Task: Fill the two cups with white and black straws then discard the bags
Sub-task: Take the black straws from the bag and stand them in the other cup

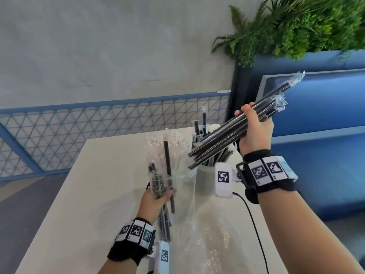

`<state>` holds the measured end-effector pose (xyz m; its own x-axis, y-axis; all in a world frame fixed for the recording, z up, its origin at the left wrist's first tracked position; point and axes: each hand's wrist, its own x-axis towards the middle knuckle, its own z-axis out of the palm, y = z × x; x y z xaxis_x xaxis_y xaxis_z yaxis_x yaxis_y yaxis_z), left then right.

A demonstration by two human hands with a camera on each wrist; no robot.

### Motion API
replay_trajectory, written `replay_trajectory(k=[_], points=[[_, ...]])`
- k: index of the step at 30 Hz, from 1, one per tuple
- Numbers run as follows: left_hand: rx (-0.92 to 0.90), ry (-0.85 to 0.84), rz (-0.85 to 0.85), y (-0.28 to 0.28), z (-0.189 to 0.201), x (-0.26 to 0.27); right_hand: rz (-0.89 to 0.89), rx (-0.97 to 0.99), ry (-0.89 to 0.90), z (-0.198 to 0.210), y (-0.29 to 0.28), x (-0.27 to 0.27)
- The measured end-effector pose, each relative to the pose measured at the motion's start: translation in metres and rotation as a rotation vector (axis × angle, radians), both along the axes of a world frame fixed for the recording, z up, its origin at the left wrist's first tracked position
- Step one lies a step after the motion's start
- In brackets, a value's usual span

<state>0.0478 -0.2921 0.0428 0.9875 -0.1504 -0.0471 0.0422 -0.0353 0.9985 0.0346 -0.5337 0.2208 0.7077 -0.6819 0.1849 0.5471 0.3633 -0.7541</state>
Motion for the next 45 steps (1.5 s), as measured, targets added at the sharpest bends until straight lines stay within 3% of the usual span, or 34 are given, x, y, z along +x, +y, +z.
replay_trajectory(k=[14,20,26,33,35,38,39,41,45], points=[[-0.034,-0.016,-0.012,0.003,0.003,-0.003,-0.395,-0.295,0.055,0.016,-0.014,0.006],[-0.039,0.026,-0.013,-0.003,0.003,0.000,-0.182,-0.591,0.199,-0.015,0.012,0.021],[-0.035,0.034,-0.009,-0.005,0.005,-0.002,0.103,-0.786,0.613,-0.083,0.027,0.038],[-0.034,0.048,-0.009,-0.009,0.006,-0.002,0.145,-0.828,0.714,-0.088,0.032,0.039],[-0.037,0.064,-0.005,-0.008,0.004,-0.001,0.035,-0.852,0.656,-0.086,0.037,0.030],[-0.020,0.071,-0.008,-0.008,0.005,-0.002,-0.401,-0.967,0.243,-0.074,0.051,0.007],[-0.025,0.074,-0.007,-0.009,0.005,-0.003,-0.446,-1.008,0.117,-0.071,0.058,-0.001],[-0.055,0.082,-0.003,-0.010,0.008,-0.005,-0.279,-1.112,0.021,-0.070,0.073,-0.014],[-0.032,0.036,-0.027,-0.012,0.011,-0.008,0.220,-1.351,0.294,-0.088,0.085,-0.016]])
